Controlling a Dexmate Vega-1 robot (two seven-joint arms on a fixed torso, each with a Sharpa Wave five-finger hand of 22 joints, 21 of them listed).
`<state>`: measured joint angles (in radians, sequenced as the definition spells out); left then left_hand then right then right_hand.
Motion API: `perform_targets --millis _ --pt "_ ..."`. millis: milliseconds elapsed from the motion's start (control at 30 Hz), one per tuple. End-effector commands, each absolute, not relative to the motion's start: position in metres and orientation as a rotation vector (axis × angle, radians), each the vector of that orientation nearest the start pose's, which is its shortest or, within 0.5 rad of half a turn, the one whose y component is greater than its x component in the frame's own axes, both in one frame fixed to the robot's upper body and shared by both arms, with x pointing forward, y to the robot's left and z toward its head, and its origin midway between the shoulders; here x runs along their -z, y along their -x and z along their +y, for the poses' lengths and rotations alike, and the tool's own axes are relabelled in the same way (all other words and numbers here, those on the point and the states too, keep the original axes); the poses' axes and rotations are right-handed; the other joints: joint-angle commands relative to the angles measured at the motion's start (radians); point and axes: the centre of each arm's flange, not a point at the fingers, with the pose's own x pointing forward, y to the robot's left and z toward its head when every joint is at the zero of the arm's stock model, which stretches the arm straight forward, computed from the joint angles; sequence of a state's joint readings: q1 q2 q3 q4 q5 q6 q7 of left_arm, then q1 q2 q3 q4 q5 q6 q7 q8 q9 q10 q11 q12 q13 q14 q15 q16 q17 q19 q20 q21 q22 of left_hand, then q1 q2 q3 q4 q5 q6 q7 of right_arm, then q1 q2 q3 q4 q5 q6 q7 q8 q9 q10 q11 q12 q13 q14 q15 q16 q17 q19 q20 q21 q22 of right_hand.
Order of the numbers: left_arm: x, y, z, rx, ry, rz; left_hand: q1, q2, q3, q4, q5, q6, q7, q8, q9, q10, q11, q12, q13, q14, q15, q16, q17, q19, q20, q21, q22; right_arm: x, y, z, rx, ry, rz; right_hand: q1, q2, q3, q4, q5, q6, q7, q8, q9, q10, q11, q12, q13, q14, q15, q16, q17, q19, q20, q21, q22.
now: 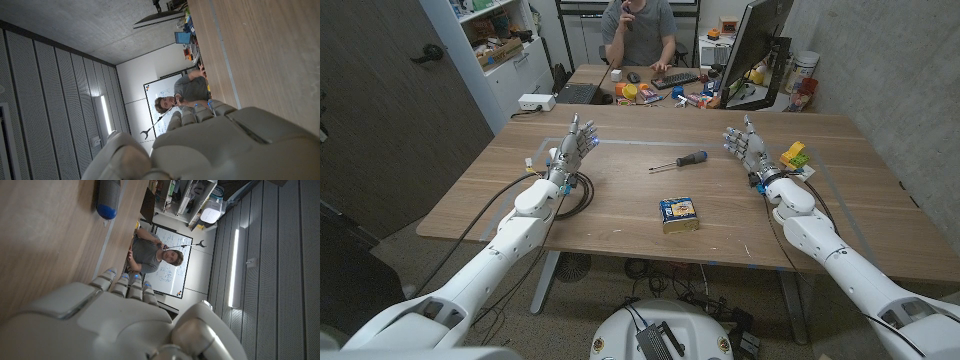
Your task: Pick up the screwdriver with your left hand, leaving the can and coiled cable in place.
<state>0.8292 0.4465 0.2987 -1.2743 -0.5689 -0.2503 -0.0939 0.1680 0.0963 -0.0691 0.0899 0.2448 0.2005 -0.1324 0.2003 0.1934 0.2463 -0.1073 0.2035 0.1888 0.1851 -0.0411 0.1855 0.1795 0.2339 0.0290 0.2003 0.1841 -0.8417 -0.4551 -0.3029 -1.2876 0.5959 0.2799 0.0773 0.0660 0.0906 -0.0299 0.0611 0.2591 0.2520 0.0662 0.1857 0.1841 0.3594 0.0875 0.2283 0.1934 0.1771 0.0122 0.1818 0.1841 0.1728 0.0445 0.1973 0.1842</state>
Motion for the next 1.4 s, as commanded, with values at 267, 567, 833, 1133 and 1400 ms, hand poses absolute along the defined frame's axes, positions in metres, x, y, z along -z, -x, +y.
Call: perform_targets --millis 267,567,833,1133,1400 --pt "-0.009 -0.647 0.282 0.114 -0.117 -0.491 0.075 -0.066 -0.009 -0.05 0.01 0.0 0.02 0.007 0.003 0.022 0.013 0.008 0.004 0.013 -0.043 0.008 0.002 0.024 0.01 0.009 0.0 0.015 -0.653 -0.293 -0.209 -0.041 -0.636 0.005 0.013 0.004 0.006 0.006 0.008 0.002 0.007 0.005 0.009 -0.001 0.003 0.004 0.004 0.003 0.005 0.003 0.006 -0.005 0.006 0.003" --pt "-0.04 -0.644 0.263 0.059 -0.338 -0.378 0.118 -0.094 -0.01 -0.082 0.015 0.001 0.025 0.01 0.003 0.029 0.018 0.01 0.005 0.022 -0.033 0.01 0.002 0.035 0.01 0.012 0.0 0.012 -0.652 -0.299 -0.188 -0.053 -0.644 0.006 0.013 0.004 0.005 0.006 0.008 0.002 0.007 0.005 0.01 0.0 0.004 0.004 0.002 0.003 0.005 0.003 0.005 -0.006 0.006 0.003" --pt "-0.06 -0.65 0.244 0.067 -0.49 -0.326 0.153 -0.111 -0.009 -0.106 0.02 0.007 0.019 0.013 0.004 0.038 0.009 0.012 0.006 0.03 -0.034 0.012 0.002 0.042 0.009 0.013 0.001 -0.002 -0.654 -0.307 -0.172 -0.03 -0.693 0.008 0.013 0.005 0.005 0.007 0.009 0.003 0.007 0.005 0.009 -0.001 0.004 0.004 0.001 0.004 0.004 0.003 0.004 -0.006 0.005 0.003" --pt "-0.081 -0.652 0.22 0.092 -0.636 -0.293 0.175 -0.125 -0.011 -0.123 0.025 0.014 0.012 0.016 0.004 0.045 0.004 0.014 0.007 0.029 -0.036 0.01 0.002 0.043 0.008 0.012 0.001 -0.019 -0.655 -0.308 -0.171 -0.002 -0.748 0.01 0.014 0.006 0.003 0.007 0.009 0.003 0.008 0.005 0.008 0.0 0.004 0.004 -0.002 0.002 0.004 0.003 0.003 -0.006 0.005 0.003" --pt "-0.103 -0.653 0.2 0.087 -0.793 -0.279 0.204 -0.146 -0.014 -0.144 0.032 0.011 0.0 0.016 0.005 0.048 -0.006 0.014 0.007 0.034 -0.041 0.011 0.003 0.045 0.007 0.011 0.001 -0.028 -0.652 -0.307 -0.169 0.013 -0.773 0.014 0.015 0.008 0.001 0.008 0.007 0.004 0.007 0.005 0.005 0.005 0.003 0.004 -0.005 0.003 0.003 0.003 0.002 -0.004 0.005 0.003"
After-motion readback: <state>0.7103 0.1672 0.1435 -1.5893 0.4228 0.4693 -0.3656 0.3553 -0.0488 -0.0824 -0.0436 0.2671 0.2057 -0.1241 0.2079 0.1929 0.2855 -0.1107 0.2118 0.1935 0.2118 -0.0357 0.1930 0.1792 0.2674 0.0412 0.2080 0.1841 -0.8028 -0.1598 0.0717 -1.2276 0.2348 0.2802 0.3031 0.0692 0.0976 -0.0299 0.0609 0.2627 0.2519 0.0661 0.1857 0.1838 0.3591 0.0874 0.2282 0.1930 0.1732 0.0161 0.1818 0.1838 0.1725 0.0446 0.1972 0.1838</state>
